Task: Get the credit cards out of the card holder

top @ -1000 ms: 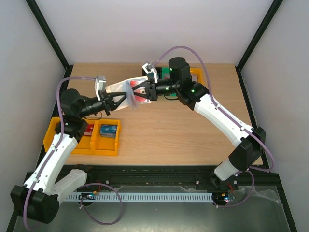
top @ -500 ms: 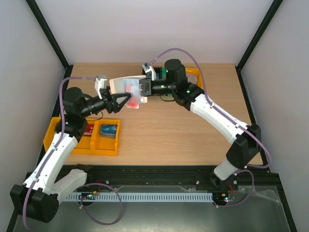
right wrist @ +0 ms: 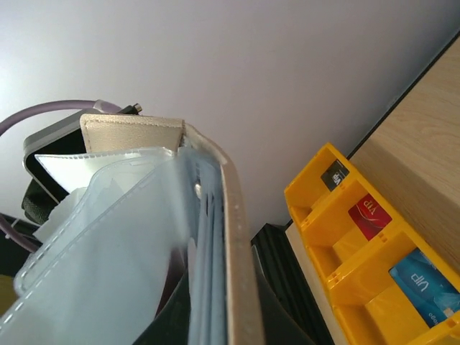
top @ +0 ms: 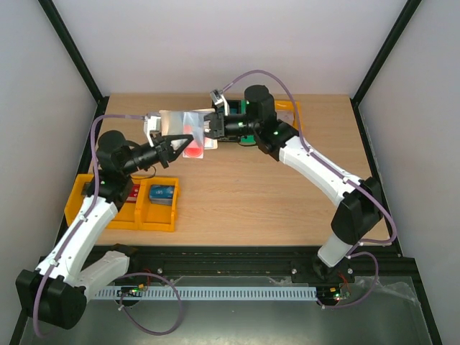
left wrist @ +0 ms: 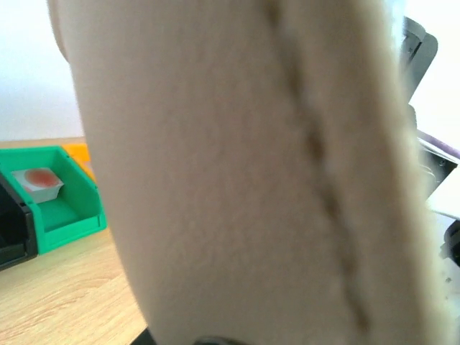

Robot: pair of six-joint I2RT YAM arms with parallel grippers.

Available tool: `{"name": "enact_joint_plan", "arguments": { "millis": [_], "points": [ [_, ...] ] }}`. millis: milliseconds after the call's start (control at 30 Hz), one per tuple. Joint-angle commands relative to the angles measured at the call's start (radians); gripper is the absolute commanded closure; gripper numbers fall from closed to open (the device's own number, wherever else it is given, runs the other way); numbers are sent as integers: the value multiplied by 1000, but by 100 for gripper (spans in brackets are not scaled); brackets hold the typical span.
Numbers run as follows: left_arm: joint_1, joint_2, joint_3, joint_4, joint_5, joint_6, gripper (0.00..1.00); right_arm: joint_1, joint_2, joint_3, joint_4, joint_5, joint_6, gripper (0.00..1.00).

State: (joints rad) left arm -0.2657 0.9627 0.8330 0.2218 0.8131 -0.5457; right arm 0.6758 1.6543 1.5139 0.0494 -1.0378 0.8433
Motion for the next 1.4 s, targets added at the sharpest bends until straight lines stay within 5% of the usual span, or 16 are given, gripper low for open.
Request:
{"name": "enact_joint_plan", "arguments": {
  "millis": [0,133,233,367,667,800,967,1100,1267,1367],
  "points": [
    [-18,-20,-13,60,41,-5,98,16,9,113,-70,-32,-111,86],
    [0,-51,-17,99,-12,-45,98,-81,-21,153,-224,-21,-256,55],
    [43,-67,-10,174,-47,-102,98,-185,-97,78,-198,22,-264,43],
    [94,-86,-10,311,-87,-166,98,-191,-192,-74,-115,83,-272,38],
    [102,-76,-2,383,-93,-231,98,-4,-207,-261,488,136,-46,33],
    [102,-78,3,393,-87,-237,98,35,-127,-224,586,126,14,40],
    [103,-76,5,404,-87,-242,98,67,-92,-205,603,85,22,68],
    [103,-74,2,417,-90,-247,98,68,-93,-210,616,53,30,75],
    [103,-74,2,419,-97,-249,98,68,-90,-208,611,17,36,97],
    [104,-75,2,419,-96,-249,98,68,-86,-196,584,-6,25,98]
  ]
}}
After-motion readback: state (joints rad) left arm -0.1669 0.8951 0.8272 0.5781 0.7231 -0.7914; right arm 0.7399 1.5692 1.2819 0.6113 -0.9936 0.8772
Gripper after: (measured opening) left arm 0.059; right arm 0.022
